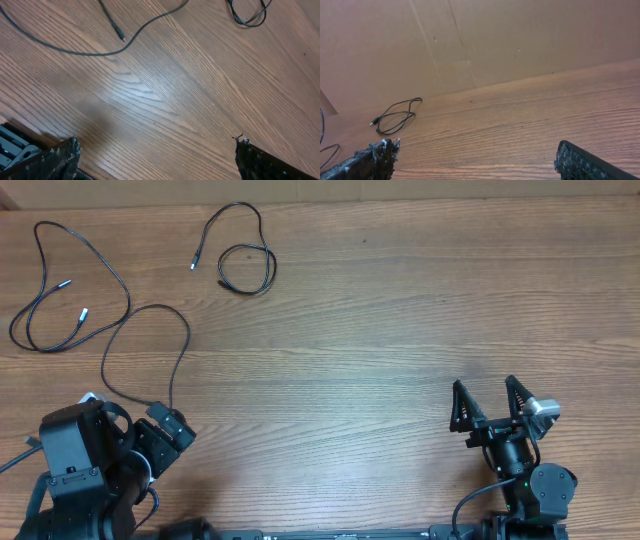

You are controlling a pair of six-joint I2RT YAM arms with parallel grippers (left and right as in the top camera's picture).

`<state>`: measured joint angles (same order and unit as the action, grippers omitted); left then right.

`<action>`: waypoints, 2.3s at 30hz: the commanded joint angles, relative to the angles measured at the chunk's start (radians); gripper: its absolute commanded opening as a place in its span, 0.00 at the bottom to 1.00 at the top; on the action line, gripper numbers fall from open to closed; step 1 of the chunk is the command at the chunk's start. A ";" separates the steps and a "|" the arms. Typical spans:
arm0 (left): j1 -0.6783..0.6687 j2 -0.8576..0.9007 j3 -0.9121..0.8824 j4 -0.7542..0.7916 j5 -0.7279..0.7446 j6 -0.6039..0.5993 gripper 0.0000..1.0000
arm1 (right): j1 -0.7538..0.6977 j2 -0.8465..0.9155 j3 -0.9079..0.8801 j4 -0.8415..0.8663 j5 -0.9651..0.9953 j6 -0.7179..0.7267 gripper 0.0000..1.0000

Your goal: Untangle cables

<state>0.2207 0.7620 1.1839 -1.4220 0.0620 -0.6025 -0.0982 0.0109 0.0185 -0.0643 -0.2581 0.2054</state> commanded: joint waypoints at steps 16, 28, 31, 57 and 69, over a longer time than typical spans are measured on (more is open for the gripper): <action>0.002 -0.004 0.000 0.104 0.000 -0.018 0.99 | -0.002 -0.008 -0.011 0.006 -0.005 -0.021 1.00; 0.002 -0.033 0.006 0.107 0.125 0.039 0.99 | -0.002 -0.008 -0.011 0.006 -0.005 -0.021 1.00; 0.002 -0.077 0.005 0.118 0.222 0.152 1.00 | -0.002 -0.008 -0.011 0.006 -0.005 -0.021 1.00; 0.002 -0.426 0.005 -0.114 0.368 0.389 0.99 | -0.002 -0.008 -0.011 0.006 -0.005 -0.021 1.00; -0.089 -0.541 -0.053 -0.106 0.380 0.285 0.99 | -0.002 -0.008 -0.011 0.006 -0.005 -0.021 1.00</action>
<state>0.1738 0.2806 1.1507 -1.5314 0.4438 -0.2440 -0.0982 0.0109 0.0185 -0.0635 -0.2584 0.2050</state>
